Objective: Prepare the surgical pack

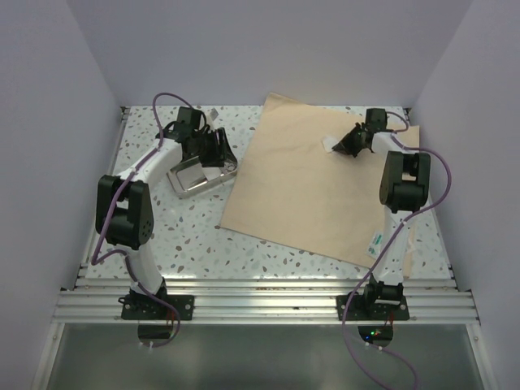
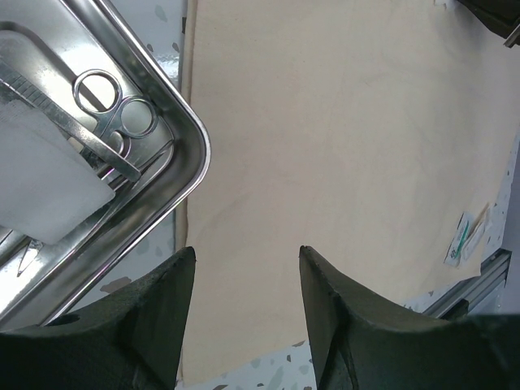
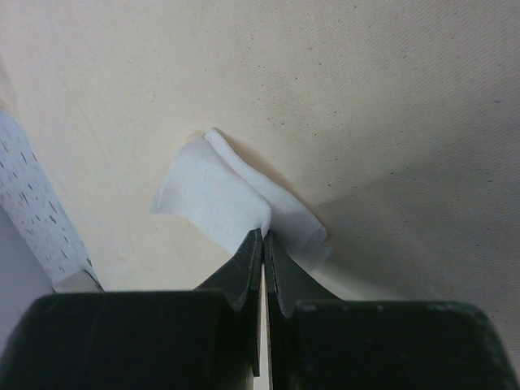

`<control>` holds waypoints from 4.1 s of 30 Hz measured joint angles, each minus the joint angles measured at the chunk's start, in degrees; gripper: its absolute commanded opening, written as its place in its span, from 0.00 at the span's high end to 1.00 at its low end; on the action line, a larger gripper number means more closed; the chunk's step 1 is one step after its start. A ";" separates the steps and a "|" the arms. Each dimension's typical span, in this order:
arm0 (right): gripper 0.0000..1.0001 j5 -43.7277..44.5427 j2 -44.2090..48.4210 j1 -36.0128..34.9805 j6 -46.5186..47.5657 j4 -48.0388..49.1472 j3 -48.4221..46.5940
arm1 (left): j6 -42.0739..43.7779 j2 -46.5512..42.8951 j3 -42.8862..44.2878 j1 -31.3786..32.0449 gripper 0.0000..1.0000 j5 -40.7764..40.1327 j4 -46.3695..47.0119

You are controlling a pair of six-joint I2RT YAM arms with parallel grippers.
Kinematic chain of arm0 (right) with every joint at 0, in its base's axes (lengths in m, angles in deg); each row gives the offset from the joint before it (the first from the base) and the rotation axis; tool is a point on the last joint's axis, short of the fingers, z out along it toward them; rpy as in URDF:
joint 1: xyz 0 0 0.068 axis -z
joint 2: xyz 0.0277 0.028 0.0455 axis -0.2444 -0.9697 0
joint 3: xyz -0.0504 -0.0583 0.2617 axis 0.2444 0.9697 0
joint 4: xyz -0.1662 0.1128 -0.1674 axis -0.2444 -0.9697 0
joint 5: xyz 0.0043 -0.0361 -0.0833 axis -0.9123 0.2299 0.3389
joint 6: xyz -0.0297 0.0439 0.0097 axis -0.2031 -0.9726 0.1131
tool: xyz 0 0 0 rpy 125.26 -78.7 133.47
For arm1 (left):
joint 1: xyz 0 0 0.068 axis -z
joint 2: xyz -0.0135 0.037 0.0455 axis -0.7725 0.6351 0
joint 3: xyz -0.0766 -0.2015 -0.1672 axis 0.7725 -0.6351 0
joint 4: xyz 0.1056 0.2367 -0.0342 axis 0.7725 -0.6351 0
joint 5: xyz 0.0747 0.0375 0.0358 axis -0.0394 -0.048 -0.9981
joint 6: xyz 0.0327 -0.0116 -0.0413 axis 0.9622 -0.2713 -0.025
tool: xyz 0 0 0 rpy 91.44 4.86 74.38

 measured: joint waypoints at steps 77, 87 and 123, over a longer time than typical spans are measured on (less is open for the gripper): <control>0.88 -4.59 0.28 2.27 -6.21 12.44 6.08 | -4.04 -0.11 -4.50 0.00 0.39 5.84 5.46; 1.00 -5.14 0.11 2.27 -8.61 13.46 6.99 | -9.07 -1.14 -8.00 0.00 0.38 9.57 11.19; 1.00 -12.07 34.58 -22.69 -33.09 34.25 37.20 | -50.75 -9.44 -26.10 8.52 0.32 8.02 51.56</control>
